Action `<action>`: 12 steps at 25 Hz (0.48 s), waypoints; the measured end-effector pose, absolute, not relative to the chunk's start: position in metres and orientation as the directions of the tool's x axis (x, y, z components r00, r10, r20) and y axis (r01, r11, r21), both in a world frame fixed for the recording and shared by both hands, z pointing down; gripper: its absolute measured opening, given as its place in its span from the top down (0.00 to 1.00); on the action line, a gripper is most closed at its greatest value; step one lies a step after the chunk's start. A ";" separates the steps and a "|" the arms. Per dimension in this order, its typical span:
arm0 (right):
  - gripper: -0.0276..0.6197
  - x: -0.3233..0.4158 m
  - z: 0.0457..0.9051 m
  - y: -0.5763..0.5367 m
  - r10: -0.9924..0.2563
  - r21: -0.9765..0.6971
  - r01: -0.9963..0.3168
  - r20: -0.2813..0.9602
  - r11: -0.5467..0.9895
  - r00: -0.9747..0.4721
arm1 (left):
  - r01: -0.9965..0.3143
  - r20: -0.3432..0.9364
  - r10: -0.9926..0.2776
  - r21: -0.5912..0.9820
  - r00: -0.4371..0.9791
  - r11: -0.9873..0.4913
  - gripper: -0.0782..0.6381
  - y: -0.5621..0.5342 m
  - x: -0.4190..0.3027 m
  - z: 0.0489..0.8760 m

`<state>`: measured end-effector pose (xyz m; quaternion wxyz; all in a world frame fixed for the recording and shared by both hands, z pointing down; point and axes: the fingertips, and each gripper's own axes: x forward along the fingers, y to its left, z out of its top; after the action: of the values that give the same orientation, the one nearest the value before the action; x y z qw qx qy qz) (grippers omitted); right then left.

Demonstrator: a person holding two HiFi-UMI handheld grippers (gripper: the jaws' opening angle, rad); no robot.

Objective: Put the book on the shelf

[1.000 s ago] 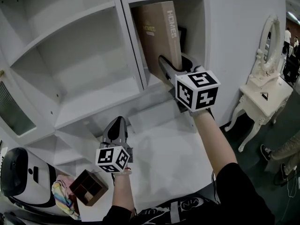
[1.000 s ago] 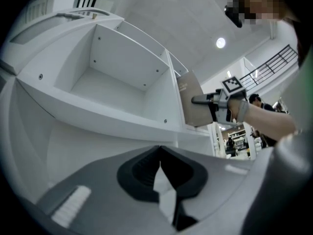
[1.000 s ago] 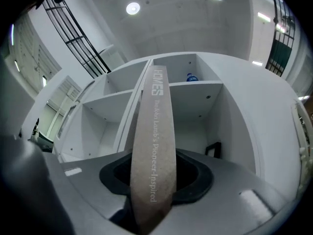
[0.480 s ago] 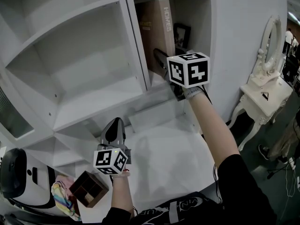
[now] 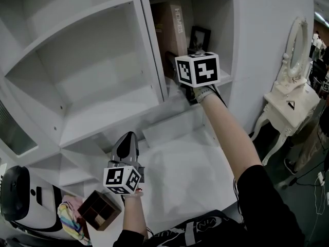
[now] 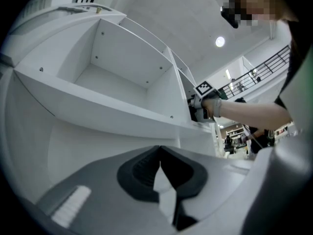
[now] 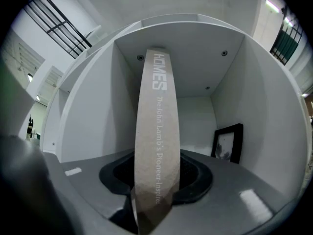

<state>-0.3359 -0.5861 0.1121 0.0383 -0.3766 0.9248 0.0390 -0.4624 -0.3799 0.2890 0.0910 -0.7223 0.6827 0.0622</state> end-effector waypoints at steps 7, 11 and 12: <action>0.68 -0.345 0.112 -0.598 -0.711 0.035 -0.715 -0.078 0.699 -0.699 | -0.997 -0.214 -0.975 -0.047 0.062 -0.053 0.89 -0.377 -0.465 0.289; 0.68 -0.348 0.113 -0.602 -0.716 0.023 -0.718 -0.069 0.695 -0.695 | -0.997 -0.212 -0.975 -0.046 0.067 -0.058 0.89 -0.376 -0.464 0.290; 0.68 -0.348 0.113 -0.603 -0.718 0.022 -0.720 -0.066 0.694 -0.693 | -0.997 -0.212 -0.975 -0.046 0.068 -0.060 0.89 -0.376 -0.463 0.290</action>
<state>-0.3482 -0.6028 0.1128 0.0263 -0.3907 0.9198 0.0232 -0.4631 -0.3763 0.2896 0.0898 -0.7253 0.6797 0.0618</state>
